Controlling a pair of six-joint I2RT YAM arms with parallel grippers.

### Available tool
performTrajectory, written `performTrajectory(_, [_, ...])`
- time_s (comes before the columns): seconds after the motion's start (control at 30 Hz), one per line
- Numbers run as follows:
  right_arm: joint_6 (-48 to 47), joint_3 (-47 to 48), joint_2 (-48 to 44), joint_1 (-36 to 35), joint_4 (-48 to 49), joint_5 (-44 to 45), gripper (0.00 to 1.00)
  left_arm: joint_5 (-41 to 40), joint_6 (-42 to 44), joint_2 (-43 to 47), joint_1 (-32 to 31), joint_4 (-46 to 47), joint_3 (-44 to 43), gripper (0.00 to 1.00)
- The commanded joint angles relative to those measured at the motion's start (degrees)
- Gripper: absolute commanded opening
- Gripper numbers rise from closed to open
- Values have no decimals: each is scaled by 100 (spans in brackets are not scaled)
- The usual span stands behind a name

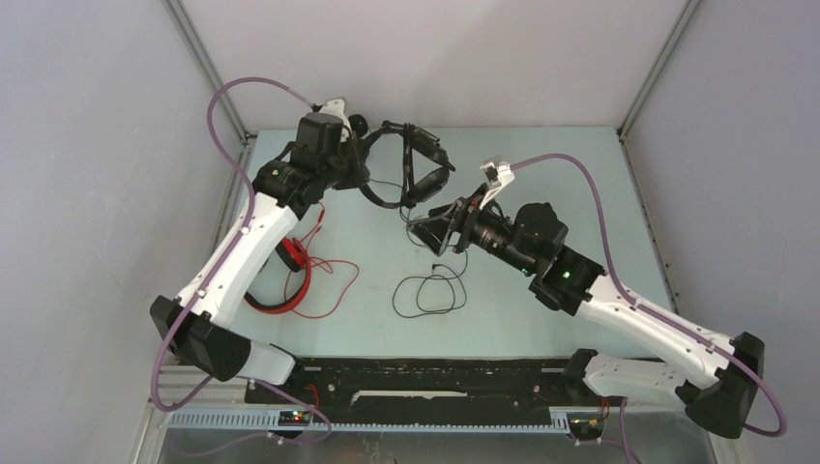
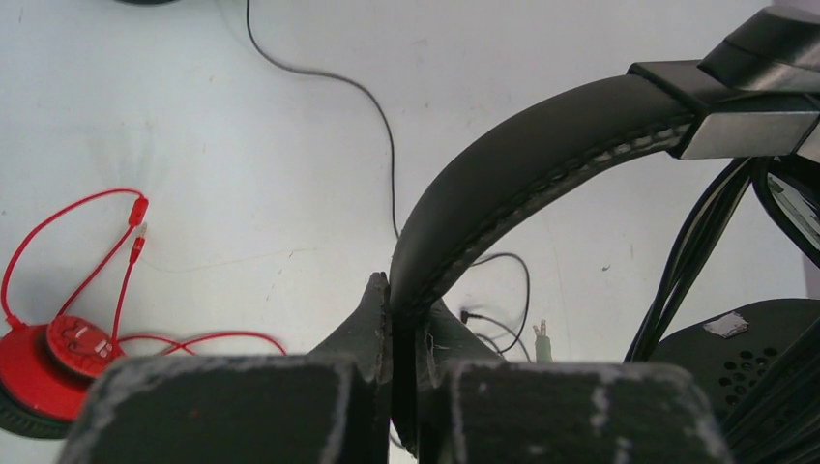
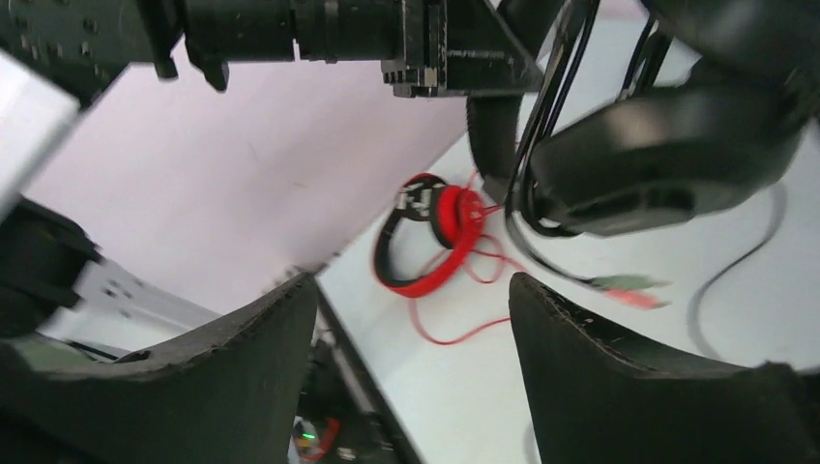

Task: Wrap the headphones
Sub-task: Wrap the headphones cable around the headphones.

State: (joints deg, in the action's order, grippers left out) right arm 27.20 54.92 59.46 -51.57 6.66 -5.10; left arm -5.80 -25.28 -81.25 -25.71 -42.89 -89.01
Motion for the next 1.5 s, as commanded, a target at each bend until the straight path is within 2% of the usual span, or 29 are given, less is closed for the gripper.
performTrajectory(0.0, [2592, -64, 337, 97, 657, 200, 77, -20, -282, 145, 15, 984, -329, 0])
performTrajectory(0.17, [4005, -179, 832, 338, 1238, -17, 86, -269, -289, 240, 14, 1213, -77, 0])
performTrajectory(0.33, [4881, -183, 1292, 339, 1529, 172, 86, -282, -330, 284, 14, 1346, 43, 0])
performTrajectory(0.47, [5207, -183, 1576, 340, 1834, 337, 88, -204, -392, 285, 5, 1395, 106, 0])
performTrajectory(0.73, [5118, -183, 1634, 378, 1849, 984, 87, -52, -408, 315, 5, 1343, 185, 0])
performTrajectory(1.27, [4616, -183, 1816, 657, 2063, 1234, 83, 274, -563, 461, 5, 1256, 334, 0])
performTrajectory(1.47, [4286, -183, 1822, 685, 2249, 1227, 76, 443, -616, 435, 5, 1152, 341, 0])
